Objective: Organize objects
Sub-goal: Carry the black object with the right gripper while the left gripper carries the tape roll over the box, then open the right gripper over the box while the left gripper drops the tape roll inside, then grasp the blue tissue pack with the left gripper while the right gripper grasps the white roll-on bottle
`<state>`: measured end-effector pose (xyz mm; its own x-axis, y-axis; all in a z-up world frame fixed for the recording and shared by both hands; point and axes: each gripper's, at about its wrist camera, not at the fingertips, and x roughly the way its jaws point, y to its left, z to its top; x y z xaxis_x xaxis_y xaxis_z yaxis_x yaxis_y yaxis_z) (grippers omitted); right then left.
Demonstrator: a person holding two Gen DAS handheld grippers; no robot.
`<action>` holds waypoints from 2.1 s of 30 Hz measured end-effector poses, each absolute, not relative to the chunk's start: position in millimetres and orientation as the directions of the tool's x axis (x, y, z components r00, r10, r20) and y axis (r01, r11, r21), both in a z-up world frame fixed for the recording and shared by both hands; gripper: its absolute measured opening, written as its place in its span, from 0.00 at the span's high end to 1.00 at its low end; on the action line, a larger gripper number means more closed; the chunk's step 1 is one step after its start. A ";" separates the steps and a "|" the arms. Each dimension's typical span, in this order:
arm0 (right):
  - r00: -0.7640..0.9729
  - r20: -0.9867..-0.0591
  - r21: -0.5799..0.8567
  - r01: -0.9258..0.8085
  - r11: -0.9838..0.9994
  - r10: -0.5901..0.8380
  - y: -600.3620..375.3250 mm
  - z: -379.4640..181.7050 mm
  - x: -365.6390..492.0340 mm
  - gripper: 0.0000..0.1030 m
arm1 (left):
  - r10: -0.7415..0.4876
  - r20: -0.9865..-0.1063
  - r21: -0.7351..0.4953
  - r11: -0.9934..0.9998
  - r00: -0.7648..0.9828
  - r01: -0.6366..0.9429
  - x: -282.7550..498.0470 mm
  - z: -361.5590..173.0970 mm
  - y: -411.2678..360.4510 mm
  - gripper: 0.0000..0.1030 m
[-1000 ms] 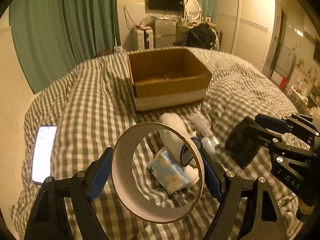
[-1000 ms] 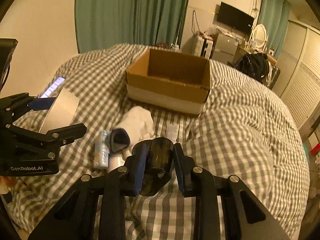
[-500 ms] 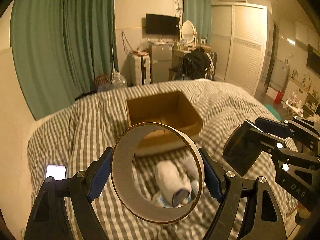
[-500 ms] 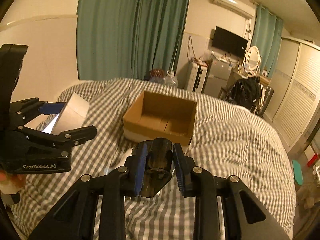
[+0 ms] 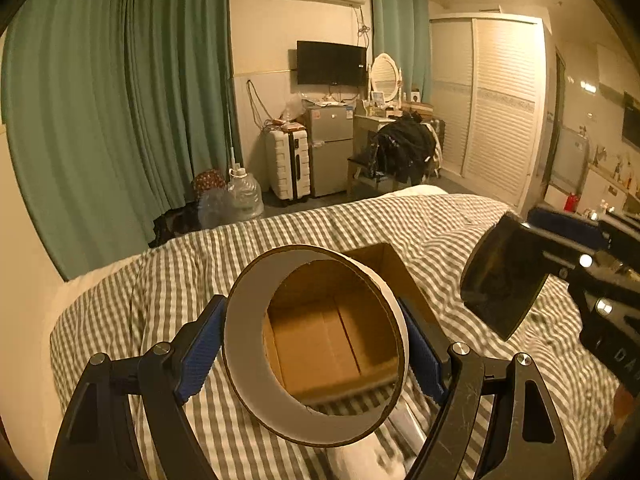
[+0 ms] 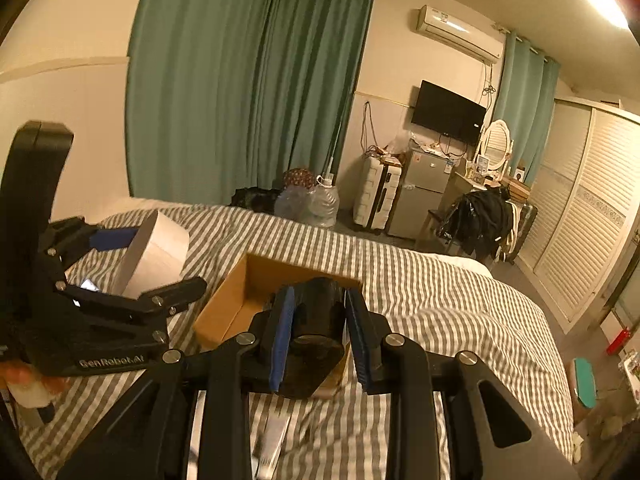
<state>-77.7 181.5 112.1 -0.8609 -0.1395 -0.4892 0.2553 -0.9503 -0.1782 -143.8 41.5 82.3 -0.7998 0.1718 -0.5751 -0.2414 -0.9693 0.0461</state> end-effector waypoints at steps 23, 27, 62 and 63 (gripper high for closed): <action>-0.729 -0.672 -0.127 0.286 -0.950 -0.130 190.7 -7.4 -290.5 0.75 | 0.082 -0.751 0.129 -0.955 -0.655 -0.267 -291.1 -64.0 80.5 0.19; -0.688 -0.712 -0.094 0.290 -0.952 -0.140 195.1 -30.0 -300.7 0.75 | 0.089 -0.768 0.117 -0.954 -0.635 -0.275 -301.8 -76.1 79.4 0.18; -0.890 -0.428 -0.113 0.228 -0.967 -0.160 202.5 215.3 -41.6 0.15 | 0.123 -0.582 0.021 -0.986 -0.804 -0.166 -100.9 161.6 -2.3 0.00; -0.891 -0.425 -0.122 0.230 -0.966 -0.159 200.3 214.9 -31.5 0.14 | 0.121 -0.581 0.022 -0.986 -0.805 -0.163 -93.4 160.0 -4.9 0.00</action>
<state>-31.5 200.3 214.9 -0.8911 -0.1586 -0.4252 0.2300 -0.9655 -0.1220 -93.4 -4.9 160.0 -0.8051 0.1206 -0.5808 -0.1634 -0.9863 0.0216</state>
